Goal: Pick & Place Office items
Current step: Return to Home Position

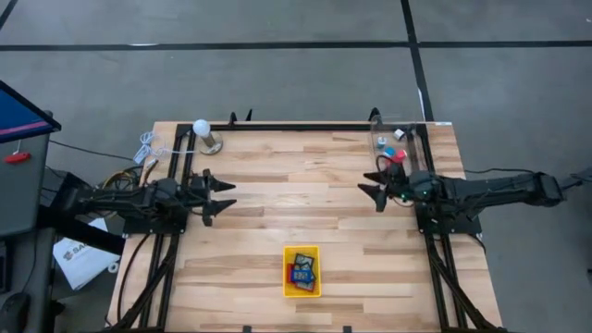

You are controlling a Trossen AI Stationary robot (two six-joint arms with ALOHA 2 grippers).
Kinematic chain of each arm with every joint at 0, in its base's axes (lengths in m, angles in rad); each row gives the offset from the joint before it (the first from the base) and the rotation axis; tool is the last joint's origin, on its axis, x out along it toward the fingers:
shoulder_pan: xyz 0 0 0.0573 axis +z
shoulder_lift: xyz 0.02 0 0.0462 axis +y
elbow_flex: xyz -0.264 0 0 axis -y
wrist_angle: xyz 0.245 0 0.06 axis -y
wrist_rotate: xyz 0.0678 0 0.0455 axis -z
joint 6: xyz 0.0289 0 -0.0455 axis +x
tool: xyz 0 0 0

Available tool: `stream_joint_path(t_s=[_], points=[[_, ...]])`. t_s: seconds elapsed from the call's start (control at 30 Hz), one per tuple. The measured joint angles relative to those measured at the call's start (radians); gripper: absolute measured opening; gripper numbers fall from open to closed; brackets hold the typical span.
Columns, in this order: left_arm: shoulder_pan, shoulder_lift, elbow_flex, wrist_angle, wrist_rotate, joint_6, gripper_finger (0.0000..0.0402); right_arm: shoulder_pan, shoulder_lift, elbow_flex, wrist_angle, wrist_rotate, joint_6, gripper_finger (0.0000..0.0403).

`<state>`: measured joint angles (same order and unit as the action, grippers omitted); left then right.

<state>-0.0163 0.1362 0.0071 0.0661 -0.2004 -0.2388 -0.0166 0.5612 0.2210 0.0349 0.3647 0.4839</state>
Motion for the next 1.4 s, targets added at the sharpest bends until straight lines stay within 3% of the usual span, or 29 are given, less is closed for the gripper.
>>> stream_joint_path(t_s=[0.17, 0.33, 0.53, 0.8, 1.13, 1.4], points=[[-0.013, -0.127, 0.000, -0.014, 0.018, 0.067, 0.0253, 0.106, 0.002, -0.015, 0.159, 0.001, -0.176, 0.0244], [-0.013, -0.128, 0.001, -0.011, -0.024, 0.086, 0.0253, 0.211, 0.000, -0.015, 0.269, 0.002, -0.365, 0.0244], [-0.013, -0.031, 0.000, 0.011, -0.109, 0.020, 0.0253, 0.229, -0.022, -0.015, 0.192, -0.005, -0.413, 0.0238], [-0.013, 0.079, 0.000, 0.049, -0.110, 0.022, 0.0253, 0.229, -0.076, -0.019, 0.025, -0.212, -0.402, 0.0210], [-0.013, 0.166, 0.000, 0.055, -0.110, 0.022, 0.0253, 0.229, -0.350, -0.205, 0.026, -0.264, -0.437, 0.0163], [-0.013, 0.191, 0.000, 0.056, -0.110, 0.021, 0.0253, 0.223, -0.509, -0.212, -0.024, -0.367, -0.556, 0.0127]])
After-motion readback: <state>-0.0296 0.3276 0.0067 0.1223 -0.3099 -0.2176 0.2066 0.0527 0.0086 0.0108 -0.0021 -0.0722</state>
